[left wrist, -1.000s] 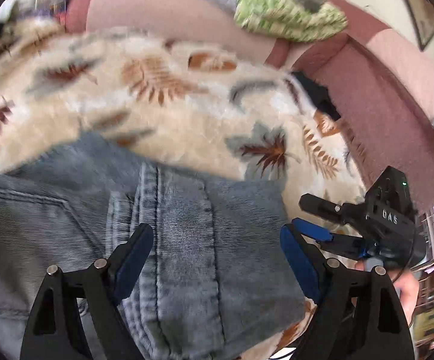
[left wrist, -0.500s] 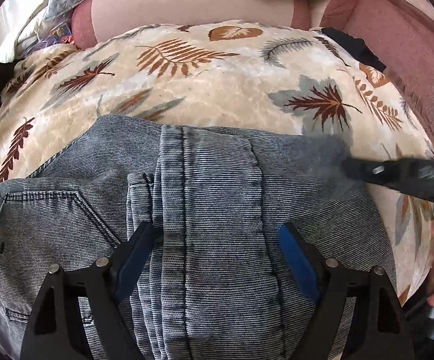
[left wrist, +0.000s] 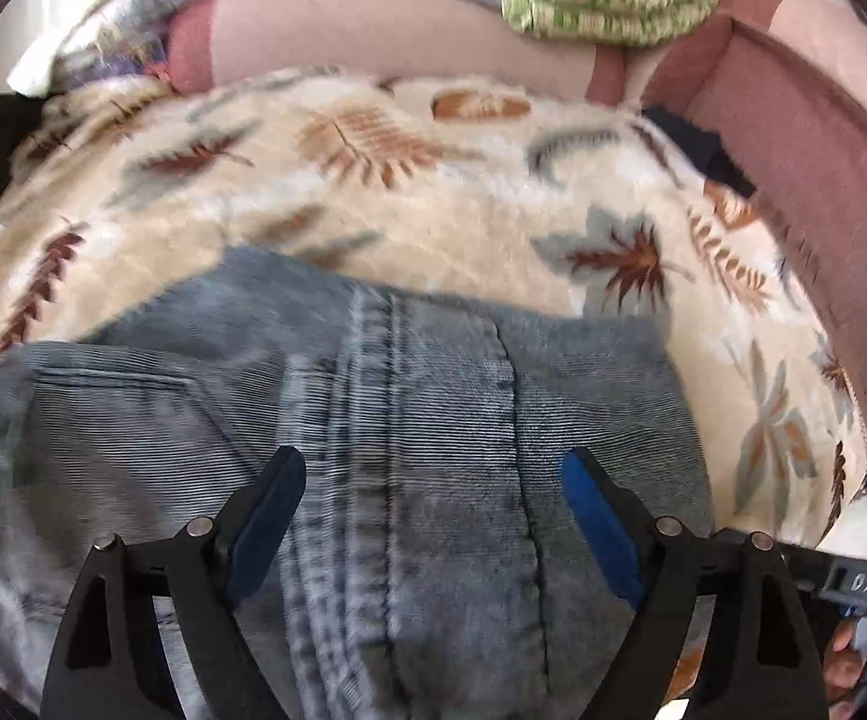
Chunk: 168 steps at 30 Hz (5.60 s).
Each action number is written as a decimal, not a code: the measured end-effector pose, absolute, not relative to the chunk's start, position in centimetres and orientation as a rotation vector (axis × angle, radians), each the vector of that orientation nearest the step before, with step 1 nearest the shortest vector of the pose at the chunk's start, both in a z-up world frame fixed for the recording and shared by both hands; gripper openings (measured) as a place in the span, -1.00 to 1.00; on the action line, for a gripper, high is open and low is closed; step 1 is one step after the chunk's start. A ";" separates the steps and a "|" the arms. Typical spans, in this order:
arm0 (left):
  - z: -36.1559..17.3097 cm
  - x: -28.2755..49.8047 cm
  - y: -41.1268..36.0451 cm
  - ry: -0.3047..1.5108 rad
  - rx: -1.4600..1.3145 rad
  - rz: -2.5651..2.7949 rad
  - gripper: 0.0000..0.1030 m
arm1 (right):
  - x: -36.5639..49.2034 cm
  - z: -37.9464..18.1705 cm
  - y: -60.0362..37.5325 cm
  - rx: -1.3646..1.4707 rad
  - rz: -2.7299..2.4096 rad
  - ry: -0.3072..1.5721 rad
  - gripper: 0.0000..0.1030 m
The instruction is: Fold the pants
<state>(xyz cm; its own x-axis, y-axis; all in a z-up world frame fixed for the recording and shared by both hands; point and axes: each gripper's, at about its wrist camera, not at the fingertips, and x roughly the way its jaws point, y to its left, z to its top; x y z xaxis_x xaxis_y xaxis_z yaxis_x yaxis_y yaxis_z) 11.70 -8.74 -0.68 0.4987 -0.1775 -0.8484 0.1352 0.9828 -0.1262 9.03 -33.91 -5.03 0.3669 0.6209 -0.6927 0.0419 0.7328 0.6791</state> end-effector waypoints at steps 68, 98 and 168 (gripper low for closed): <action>-4.1 9.5 -8.8 1.005 0.105 -0.125 0.84 | 10.0 0.0 -31.7 0.136 0.143 1.015 -0.26; -2.3 5.9 13.3 0.994 -0.208 0.229 0.84 | 26.5 -0.2 -6.5 -0.190 0.583 1.249 -0.08; -2.2 -2.4 18.5 0.763 -0.880 0.243 -0.70 | 17.0 -1.7 -8.6 0.539 0.785 1.425 0.38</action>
